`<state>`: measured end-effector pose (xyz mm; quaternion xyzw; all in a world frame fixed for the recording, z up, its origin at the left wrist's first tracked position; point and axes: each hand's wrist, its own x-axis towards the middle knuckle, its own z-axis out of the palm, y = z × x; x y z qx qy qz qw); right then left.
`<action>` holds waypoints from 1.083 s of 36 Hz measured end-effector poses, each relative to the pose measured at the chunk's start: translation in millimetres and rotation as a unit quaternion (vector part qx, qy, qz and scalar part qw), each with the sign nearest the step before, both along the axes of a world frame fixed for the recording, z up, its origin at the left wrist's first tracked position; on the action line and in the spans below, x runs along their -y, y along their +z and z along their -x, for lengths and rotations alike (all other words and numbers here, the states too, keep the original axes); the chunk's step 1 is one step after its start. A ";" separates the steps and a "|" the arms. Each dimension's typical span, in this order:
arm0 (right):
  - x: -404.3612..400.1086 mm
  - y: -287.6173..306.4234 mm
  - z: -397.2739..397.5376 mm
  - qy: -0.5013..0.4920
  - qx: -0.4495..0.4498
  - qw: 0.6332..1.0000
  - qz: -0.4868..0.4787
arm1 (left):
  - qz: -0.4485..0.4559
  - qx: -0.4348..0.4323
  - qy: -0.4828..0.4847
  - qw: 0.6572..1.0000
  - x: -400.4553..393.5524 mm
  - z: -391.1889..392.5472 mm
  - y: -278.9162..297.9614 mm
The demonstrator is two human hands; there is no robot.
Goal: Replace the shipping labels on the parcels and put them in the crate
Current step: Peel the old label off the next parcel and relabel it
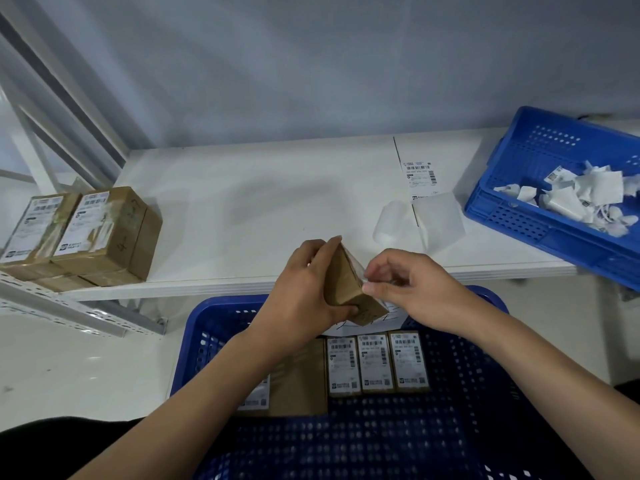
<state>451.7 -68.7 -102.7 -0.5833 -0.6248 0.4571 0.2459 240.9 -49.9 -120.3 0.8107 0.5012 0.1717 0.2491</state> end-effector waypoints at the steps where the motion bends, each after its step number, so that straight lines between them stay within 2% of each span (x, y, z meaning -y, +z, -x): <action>1: 0.2 -0.2 -0.3 0.001 -0.001 1.000 0.001 | -0.002 -0.001 -0.002 1.000 0.0 0.3 -0.3; 16: 0.0 7.4 4.5 -0.074 -0.078 0.994 -0.010 | -0.034 0.055 -0.001 0.998 -2.3 1.6 1.3; 26: 2.6 7.8 9.5 -0.106 -0.034 0.992 -0.064 | -0.046 0.051 0.001 0.998 -4.4 0.0 5.3; 39: 3.5 16.6 10.6 -0.134 0.007 0.989 -0.055 | -0.075 0.063 -0.004 0.995 -6.2 -2.2 3.3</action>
